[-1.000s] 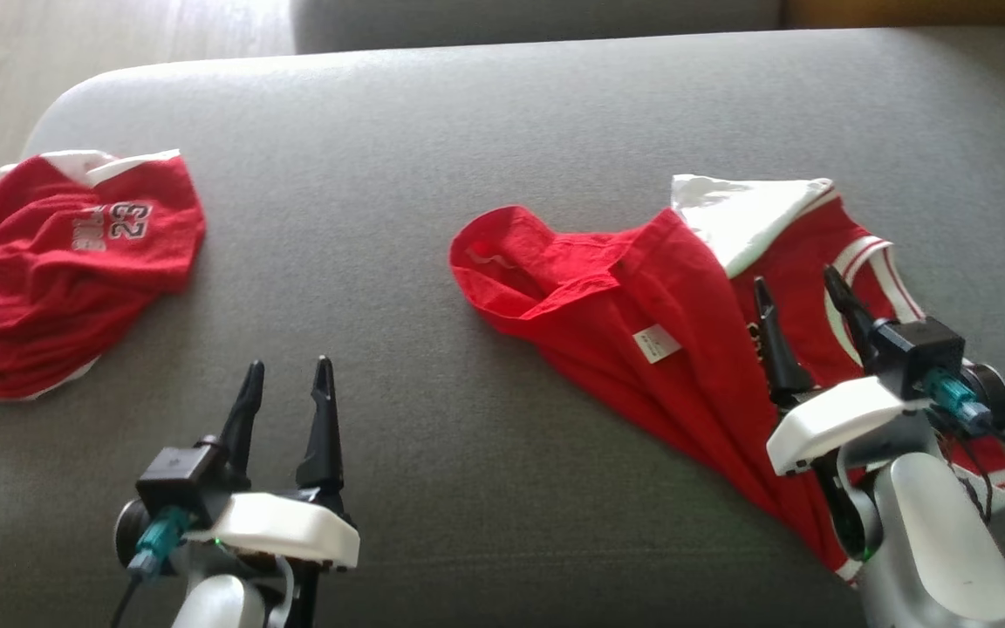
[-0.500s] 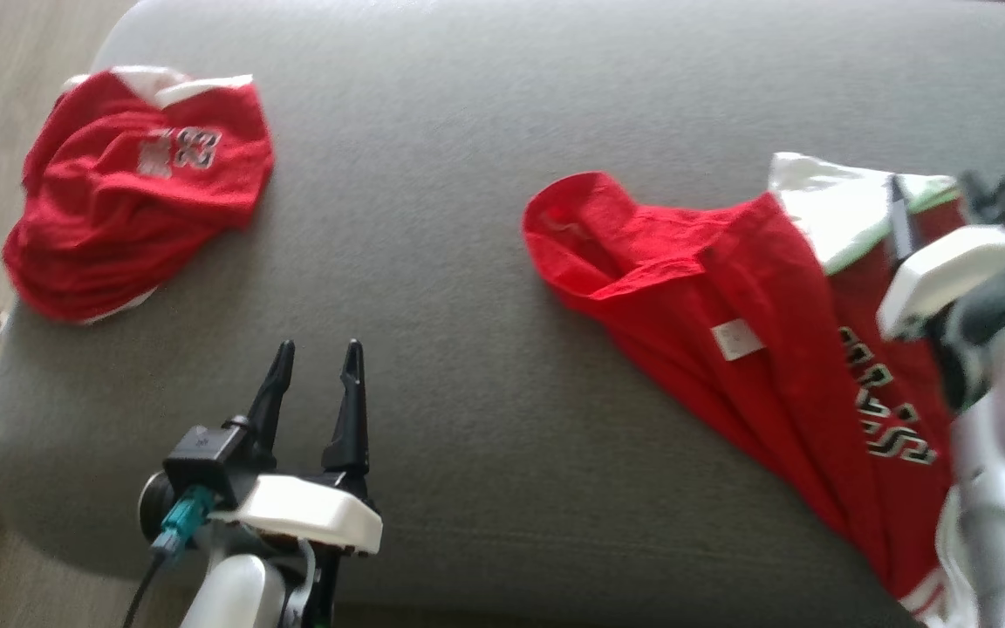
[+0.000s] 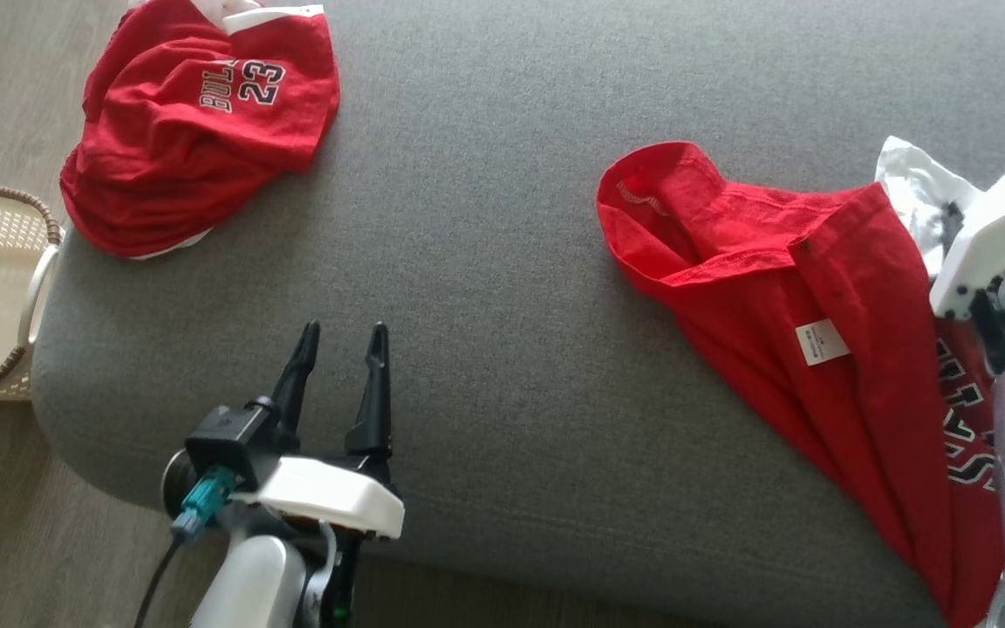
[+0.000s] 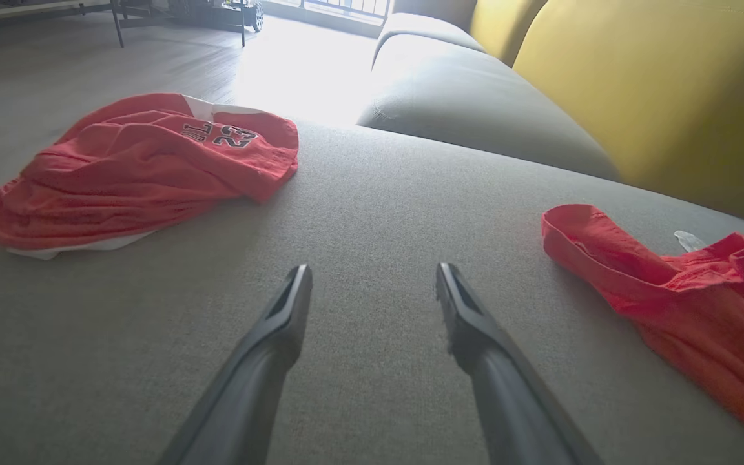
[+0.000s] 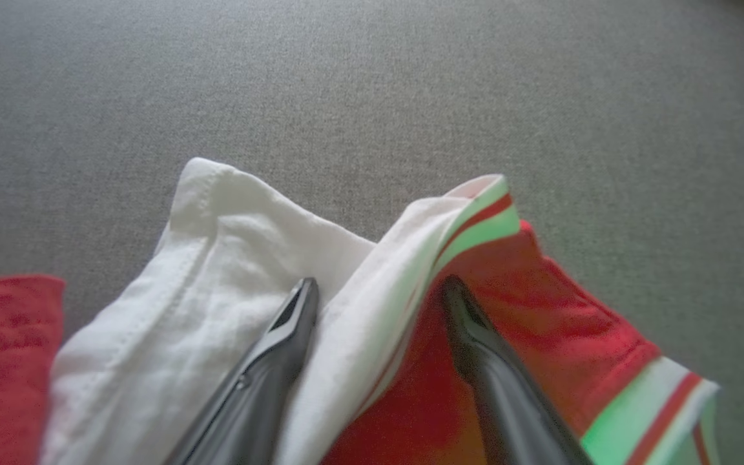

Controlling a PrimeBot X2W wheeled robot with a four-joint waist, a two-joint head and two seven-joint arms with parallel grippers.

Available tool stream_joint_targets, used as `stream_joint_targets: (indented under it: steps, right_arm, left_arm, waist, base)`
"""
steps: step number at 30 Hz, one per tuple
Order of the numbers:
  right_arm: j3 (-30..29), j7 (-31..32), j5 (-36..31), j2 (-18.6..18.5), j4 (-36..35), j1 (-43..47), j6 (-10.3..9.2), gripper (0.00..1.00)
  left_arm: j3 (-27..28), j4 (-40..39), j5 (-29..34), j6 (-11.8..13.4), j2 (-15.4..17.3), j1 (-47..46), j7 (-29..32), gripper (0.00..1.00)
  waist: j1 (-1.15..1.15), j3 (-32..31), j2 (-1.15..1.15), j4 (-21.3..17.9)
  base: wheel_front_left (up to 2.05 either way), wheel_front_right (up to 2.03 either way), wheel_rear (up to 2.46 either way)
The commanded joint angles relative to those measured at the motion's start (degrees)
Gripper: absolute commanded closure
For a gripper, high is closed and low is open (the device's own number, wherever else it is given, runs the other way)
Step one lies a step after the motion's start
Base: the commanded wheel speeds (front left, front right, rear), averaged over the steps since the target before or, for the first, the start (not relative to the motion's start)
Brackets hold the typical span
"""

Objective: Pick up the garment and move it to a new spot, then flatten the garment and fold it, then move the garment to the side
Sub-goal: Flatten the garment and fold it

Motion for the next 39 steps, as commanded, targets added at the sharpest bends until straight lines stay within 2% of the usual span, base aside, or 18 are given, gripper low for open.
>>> stream_joint_targets:
  steps: [1, 9, 15, 18, 21, 22, 23, 24, 28, 32, 39]
  right_arm:
    - [1.4, -0.1, 0.5, 0.2, -0.7, -2.0, -0.02, 1.00]
    - [2.0, -6.2, 4.5, 0.8, -0.3, -7.4, -0.02, 1.00]
    - [-2.6, -13.1, 9.0, -0.6, -1.9, -15.8, -0.02, 1.00]
    - [-4.6, -15.0, 8.6, -1.9, -0.7, -19.0, -0.02, 1.00]
    - [-5.4, -13.9, 6.0, -3.3, 3.0, -20.1, -0.02, 1.00]
    - [-5.4, -13.3, 4.7, -3.8, 4.3, -19.9, -0.02, 0.89]
    - [-5.7, -12.8, 3.4, -4.2, 5.6, -19.6, -0.02, 0.19]
    - [-6.6, -12.1, 2.2, -4.5, 6.9, -19.2, -0.02, 0.00]
    - [-8.6, -10.7, -3.7, -5.0, 10.3, -17.1, -0.02, 0.00]
    - [-7.6, -14.3, -7.7, -2.8, 10.1, -16.3, -0.02, 0.00]
    - [-1.9, -23.7, -4.6, 3.9, 7.8, -15.5, -0.02, 0.00]
  left_arm:
    - [1.5, -1.8, -0.4, 0.4, 0.2, -2.0, -0.7, 0.00]
    - [1.3, -1.5, -0.5, 0.6, 0.2, -2.8, -0.7, 0.00]
    - [0.9, -1.4, -0.5, 0.6, 0.2, -3.0, -0.7, 0.00]
    - [0.6, -1.4, -0.6, 0.5, 0.2, -3.2, -0.7, 0.00]
    - [0.2, -1.4, -0.9, 0.6, 0.2, -3.5, -0.7, 0.00]
    - [0.1, -1.4, -1.0, 0.7, 0.2, -3.5, -0.7, 0.00]
    - [0.0, -1.4, -1.1, 0.7, 0.2, -3.5, -0.7, 0.00]
    - [0.0, -1.4, -1.2, 0.7, 0.2, -3.5, -0.7, 0.00]
    - [-0.1, -1.3, -1.4, 1.0, 0.2, -3.4, -0.7, 0.00]
    - [0.9, -1.5, -1.1, 1.2, 0.2, -3.1, -0.7, 0.00]
    - [3.6, -3.4, 0.1, 1.1, 0.2, -2.5, -0.7, 0.00]
  waist:
    - [0.00, 0.2, 0.00, 0.1]
    - [0.00, 0.4, 0.00, -0.2]
    - [0.00, 0.2, 0.00, -0.4]
    - [0.00, 0.3, 0.00, -0.1]
    - [0.00, 0.4, 0.00, 0.3]
    - [0.00, 0.5, 0.00, 0.5]
    - [0.00, 0.5, 0.00, 0.6]
    - [0.00, 0.5, 0.00, 0.7]
    - [0.00, 0.1, 0.00, 1.0]
    - [0.00, -1.4, 0.00, -0.4]
    - [0.00, -6.0, 0.00, -6.2]
  base:
    - [0.00, 0.00, 0.00]
    - [0.00, 0.00, 0.00]
    - [0.00, 0.00, 0.00]
    - [0.00, 0.00, 0.00]
    - [0.00, 0.00, 0.00]
    - [0.00, 0.00, 0.00]
    - [0.00, 0.00, 0.00]
    - [0.00, 0.00, 0.00]
    - [0.00, 0.00, 0.00]
    - [0.00, 0.00, 0.00]
    - [0.00, 0.00, 0.00]
